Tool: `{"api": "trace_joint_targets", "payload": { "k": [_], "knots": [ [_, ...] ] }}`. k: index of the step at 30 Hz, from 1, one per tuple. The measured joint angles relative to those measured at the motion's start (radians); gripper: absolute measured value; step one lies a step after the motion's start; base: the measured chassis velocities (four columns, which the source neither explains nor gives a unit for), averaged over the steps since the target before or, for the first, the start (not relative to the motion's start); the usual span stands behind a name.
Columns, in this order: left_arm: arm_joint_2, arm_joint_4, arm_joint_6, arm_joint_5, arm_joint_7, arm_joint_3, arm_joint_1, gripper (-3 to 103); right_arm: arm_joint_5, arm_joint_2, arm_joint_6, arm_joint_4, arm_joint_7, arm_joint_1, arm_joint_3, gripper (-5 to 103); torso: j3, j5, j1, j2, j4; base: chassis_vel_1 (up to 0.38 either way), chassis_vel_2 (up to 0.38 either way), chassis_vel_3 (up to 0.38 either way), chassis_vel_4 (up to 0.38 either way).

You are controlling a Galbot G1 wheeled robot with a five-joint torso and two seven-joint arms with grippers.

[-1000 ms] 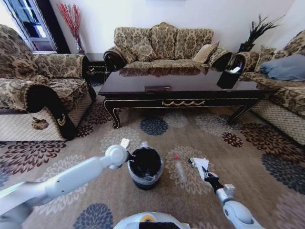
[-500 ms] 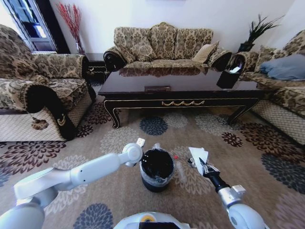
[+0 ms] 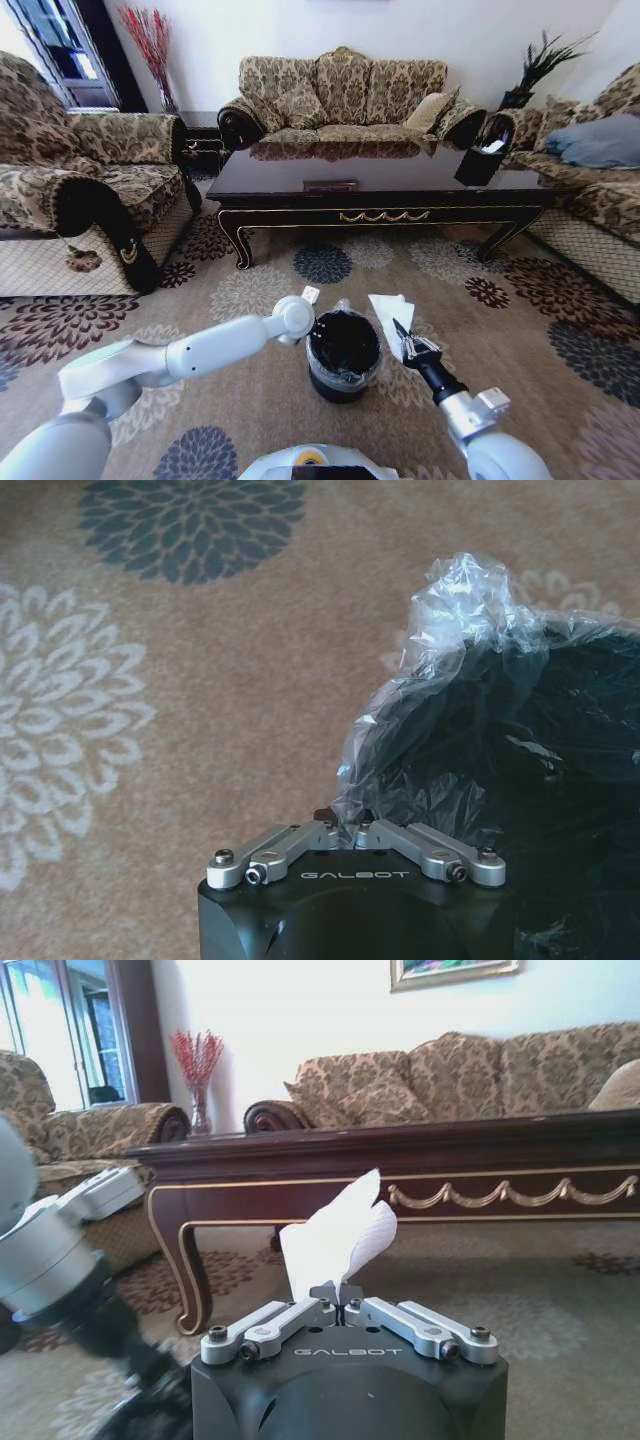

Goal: Move to the front of the table and pick up the trash from the floor, then place it into the trash bin.

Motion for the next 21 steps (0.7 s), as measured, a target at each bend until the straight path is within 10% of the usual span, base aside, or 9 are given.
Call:
{"api": "trace_joint_targets", "payload": {
  "k": [21],
  "knots": [
    [-0.038, -0.047, -0.017, -0.021, -0.037, 0.03, 0.002, 2, -0.139, 0.043, 0.001, -0.022, -0.036, -0.042, -0.078, 1, 0.0, -0.0001, 0.0, 0.0, -0.0004, 0.0, 0.0, 0.0, 0.0]
  ]
}}
